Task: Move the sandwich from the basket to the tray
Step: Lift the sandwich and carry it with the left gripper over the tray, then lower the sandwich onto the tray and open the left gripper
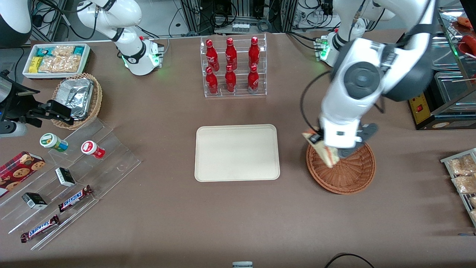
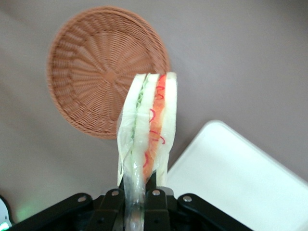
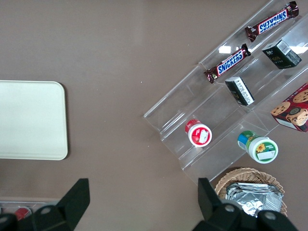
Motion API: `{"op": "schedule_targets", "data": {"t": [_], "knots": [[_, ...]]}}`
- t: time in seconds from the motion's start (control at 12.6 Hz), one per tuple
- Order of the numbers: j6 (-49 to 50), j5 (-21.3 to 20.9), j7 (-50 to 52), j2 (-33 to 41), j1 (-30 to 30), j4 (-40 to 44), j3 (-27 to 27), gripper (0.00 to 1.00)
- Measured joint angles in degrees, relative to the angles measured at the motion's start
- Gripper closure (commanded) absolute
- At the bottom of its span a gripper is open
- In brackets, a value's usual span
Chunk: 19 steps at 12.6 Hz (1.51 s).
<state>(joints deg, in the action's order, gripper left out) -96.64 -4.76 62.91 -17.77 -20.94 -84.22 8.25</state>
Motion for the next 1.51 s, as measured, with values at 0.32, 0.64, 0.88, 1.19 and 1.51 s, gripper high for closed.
{"op": "schedule_targets", "data": {"t": [0.32, 0.64, 0.88, 1.19, 1.51], "knots": [[-7.7, -0.1, -2.8, -5.6, -8.1, -0.1, 0.2, 1.0], [-18.8, -0.2, -5.9, -15.4, -13.5, -0.1, 0.2, 1.0], [-23.5, -0.2, -6.5, -20.1, -15.8, 0.4, 0.2, 1.0], [-25.4, -0.4, -7.4, -23.2, -17.6, 0.6, 0.2, 1.0], [-25.4, -0.4, -7.5, -23.9, -17.9, 0.7, 0.0, 0.02]]}}
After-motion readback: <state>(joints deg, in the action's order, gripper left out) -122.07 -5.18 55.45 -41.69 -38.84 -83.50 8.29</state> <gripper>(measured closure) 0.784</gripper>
